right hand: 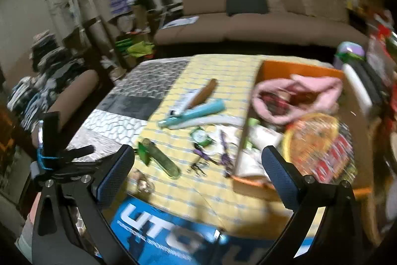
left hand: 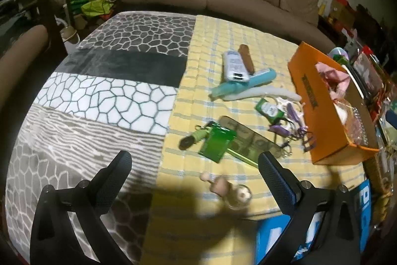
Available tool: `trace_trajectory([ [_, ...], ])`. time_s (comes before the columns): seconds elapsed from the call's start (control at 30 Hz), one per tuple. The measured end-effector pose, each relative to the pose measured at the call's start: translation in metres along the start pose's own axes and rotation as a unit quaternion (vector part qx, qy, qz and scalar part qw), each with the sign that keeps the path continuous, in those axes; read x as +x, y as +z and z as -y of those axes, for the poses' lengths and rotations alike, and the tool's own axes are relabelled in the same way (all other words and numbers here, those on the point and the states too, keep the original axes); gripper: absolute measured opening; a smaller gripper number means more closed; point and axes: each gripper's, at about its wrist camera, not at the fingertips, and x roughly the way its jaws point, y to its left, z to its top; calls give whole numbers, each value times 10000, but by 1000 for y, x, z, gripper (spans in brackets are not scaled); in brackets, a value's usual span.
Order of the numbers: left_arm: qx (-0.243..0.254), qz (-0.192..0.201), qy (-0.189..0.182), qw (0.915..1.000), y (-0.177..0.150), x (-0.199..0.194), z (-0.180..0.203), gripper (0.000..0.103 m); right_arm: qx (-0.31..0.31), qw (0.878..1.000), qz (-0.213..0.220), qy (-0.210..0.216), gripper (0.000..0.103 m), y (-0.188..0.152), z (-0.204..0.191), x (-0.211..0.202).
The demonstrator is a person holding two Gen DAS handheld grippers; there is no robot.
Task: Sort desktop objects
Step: 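Move the right tool toward the wooden stick on the yellow cloth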
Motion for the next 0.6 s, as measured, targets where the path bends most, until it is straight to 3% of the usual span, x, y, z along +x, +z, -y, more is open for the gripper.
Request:
trace_trajectory([
  [0.17,-465,91,-90,9988,11,2,-30,103,-514,9978,-401,137,91,6,-27,46],
  [0.23,-563,121,-57,9983,15,5,-36,103,-586,9966,-540,191,79,7,-34,62],
  [0.3,-636,96,-131,9978,22,14,-37,103,-626,9961,-610,116,79,10,-37,78],
  [0.5,-85,33,-178,9998,52,44,-10,103,-298,9968,-745,29,79,43,-22,114],
  [0.6,234,-182,-328,9990,68,68,4,103,-139,9964,-832,76,80,67,-11,133],
])
